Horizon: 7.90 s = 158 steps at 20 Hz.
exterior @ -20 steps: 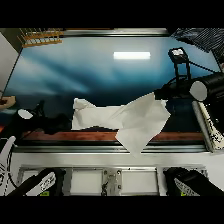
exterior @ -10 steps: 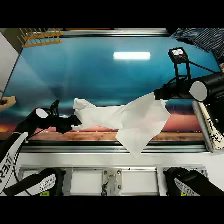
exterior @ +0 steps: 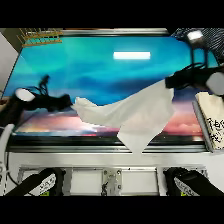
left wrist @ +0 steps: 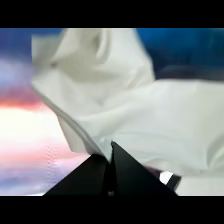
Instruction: Fold the clothes and pants, and hang the long-sleeved shirts on hangers.
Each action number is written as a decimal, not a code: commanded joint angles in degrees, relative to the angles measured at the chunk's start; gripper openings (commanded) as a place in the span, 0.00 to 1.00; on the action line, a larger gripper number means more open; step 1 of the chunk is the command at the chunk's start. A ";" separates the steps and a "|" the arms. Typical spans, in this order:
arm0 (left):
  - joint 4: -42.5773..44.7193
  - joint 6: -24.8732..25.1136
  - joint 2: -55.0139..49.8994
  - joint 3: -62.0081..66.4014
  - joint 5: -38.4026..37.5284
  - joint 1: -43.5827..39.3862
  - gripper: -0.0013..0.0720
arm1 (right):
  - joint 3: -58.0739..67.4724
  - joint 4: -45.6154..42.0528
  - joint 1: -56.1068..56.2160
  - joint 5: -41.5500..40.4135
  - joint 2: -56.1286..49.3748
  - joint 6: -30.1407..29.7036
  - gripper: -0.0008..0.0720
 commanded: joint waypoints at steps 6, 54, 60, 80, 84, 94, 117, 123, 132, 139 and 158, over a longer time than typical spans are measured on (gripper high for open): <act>-0.15 -0.48 24.52 37.70 -2.29 12.04 0.02 | 24.20 -0.20 -2.71 -1.97 9.42 -1.66 0.03; 8.66 -8.09 3.58 -15.65 2.03 5.18 0.78 | -43.82 48.37 -45.72 -11.74 -11.50 -21.79 0.68; 8.70 -10.60 6.43 -20.06 4.55 5.18 0.78 | -44.39 55.63 -37.62 -17.00 -18.78 -24.26 0.68; 10.62 -30.88 4.09 -29.33 20.00 8.70 0.78 | -44.37 56.43 -31.93 -21.31 -20.02 -24.26 0.03; 10.36 -28.81 -2.64 -24.57 14.82 8.70 0.78 | -44.37 56.41 -31.93 -20.83 -19.93 -24.26 0.03; 10.82 -25.03 5.66 -19.10 16.15 8.72 0.02 | -37.75 54.88 -32.00 -15.85 -16.94 -24.17 0.03; 13.86 -16.94 32.30 31.08 7.78 8.70 0.02 | 9.92 35.39 -32.00 -1.75 21.33 -14.67 0.03; 13.25 -16.94 12.44 17.51 5.14 8.68 0.02 | 9.70 34.27 -28.87 10.49 -0.48 -14.03 0.03; 12.28 -15.82 -19.89 20.98 10.62 3.82 0.02 | 9.66 21.62 -17.33 -6.45 -34.62 -8.66 0.03; 12.31 -15.85 -30.47 33.24 8.44 2.03 0.02 | 9.66 21.18 -18.12 -14.97 -35.98 -4.42 0.03; 16.41 -14.82 -19.74 0.98 10.29 -1.49 0.60 | -13.49 12.90 -18.23 -9.16 -28.55 -0.61 0.75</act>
